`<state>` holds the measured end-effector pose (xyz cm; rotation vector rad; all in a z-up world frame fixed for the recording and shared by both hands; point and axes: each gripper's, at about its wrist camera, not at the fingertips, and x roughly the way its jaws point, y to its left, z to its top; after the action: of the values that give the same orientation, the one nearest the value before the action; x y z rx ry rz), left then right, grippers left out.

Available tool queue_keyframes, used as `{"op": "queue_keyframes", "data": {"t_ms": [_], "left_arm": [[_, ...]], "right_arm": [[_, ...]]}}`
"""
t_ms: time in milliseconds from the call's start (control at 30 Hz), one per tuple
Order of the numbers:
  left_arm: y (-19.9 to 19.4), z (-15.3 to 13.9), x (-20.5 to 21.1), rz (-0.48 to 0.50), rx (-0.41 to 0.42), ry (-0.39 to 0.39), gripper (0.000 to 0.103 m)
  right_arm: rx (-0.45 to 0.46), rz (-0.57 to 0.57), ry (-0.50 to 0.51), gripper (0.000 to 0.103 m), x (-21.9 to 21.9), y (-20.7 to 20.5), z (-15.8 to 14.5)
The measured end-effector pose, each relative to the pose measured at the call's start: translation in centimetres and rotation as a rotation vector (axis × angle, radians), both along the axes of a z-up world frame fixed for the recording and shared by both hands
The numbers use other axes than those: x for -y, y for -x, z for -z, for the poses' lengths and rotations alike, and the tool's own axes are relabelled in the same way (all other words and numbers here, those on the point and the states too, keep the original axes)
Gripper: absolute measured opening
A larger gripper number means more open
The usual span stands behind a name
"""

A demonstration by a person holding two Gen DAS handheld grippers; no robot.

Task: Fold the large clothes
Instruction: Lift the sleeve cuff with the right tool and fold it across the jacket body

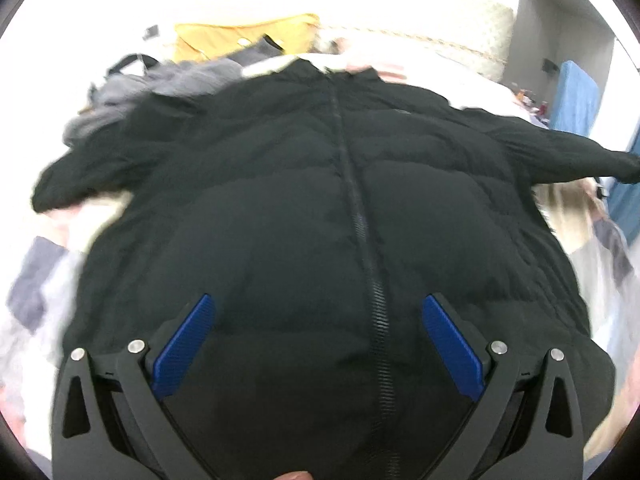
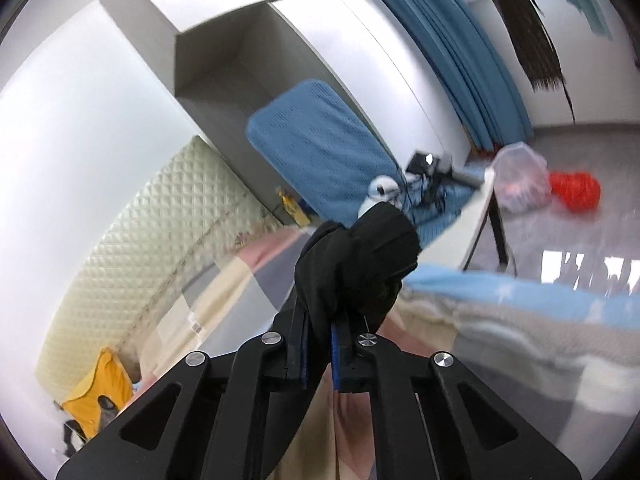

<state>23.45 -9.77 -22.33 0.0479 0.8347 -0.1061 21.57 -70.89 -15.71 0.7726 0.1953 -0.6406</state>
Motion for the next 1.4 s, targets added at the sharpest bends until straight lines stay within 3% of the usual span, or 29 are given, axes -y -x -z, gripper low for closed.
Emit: {"op": "queue_keyframes", "data": {"t_ms": [267,500,667,1067,1400], "left_arm": [[-0.6,-2.9,-4.1,-0.028,0.022,0.000,0.103],[0.9,-6.1,-7.8,-0.087,0.123,0.015,0.103],[1.7,-7.2,-9.8,-0.087,0.165,0.041,0.103],[1.8,-6.3,-13.2,-0.075,0.149,0.043,0.103],[1.6,-5.9,-14.1,-0.065,0.142,0.053,0.103]], "right_arm": [[-0.006,-0.089,0.151,0.004,-4.8,-0.9,-8.8],[0.011,-0.236,0.337,0.005,-15.1,-3.3,-18.1],[0.012,-0.337,0.453,0.005,-23.3,-4.8,-22.2],[0.026,-0.567,0.559,0.006,-39.1,-8.5,-24.7],[-0.002,-0.802,0.578,0.008,-49.8,-11.7,-21.9]]}}
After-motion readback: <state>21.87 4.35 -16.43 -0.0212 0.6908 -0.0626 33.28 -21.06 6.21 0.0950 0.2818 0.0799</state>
